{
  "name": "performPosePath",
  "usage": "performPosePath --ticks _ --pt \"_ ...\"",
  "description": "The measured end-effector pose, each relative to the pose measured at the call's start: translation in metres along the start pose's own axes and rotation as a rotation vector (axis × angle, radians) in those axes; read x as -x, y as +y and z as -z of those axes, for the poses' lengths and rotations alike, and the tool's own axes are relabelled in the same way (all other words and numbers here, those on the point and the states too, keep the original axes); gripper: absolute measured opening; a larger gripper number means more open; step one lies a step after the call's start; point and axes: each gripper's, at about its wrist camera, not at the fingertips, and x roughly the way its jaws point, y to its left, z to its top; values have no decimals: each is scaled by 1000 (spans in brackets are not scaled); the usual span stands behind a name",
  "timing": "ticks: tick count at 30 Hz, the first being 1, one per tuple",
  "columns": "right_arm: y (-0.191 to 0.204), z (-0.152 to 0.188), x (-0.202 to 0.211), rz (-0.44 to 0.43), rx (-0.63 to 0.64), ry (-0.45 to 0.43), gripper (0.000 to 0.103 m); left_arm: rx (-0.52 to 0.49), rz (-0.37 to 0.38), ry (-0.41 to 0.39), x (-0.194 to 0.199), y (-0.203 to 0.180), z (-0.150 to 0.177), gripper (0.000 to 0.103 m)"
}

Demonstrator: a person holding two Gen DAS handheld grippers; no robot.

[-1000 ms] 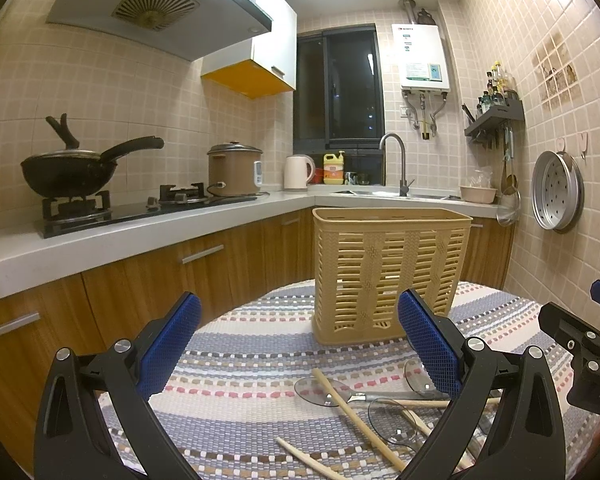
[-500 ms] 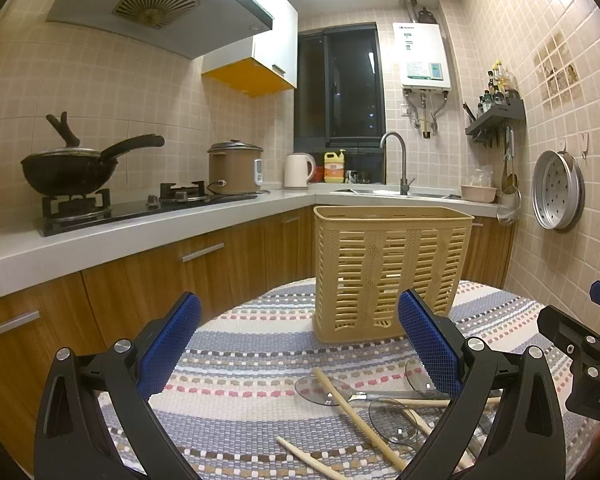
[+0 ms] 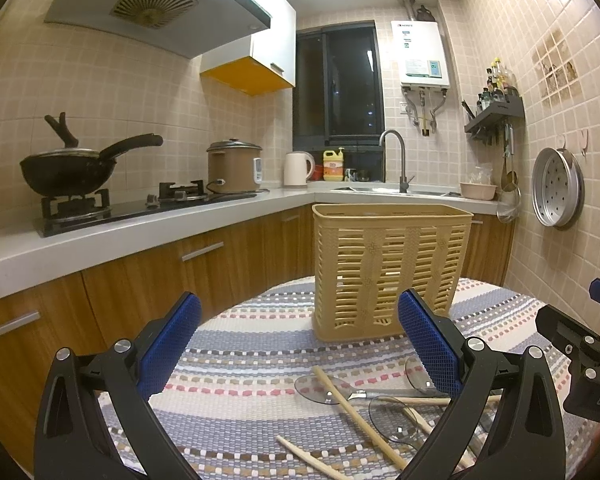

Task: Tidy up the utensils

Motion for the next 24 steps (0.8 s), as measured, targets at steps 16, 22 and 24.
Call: performPosePath --ticks 16,22,24 --pt "-2 -1 -1 7 -3 6 96 5 -5 9 -1 1 0 96" --pt "-4 0 -4 37 -15 14 96 40 -23 36 -4 12 -3 96" --pt "-5 0 -6 54 -27 15 96 89 -41 74 -7 25 -6 96"
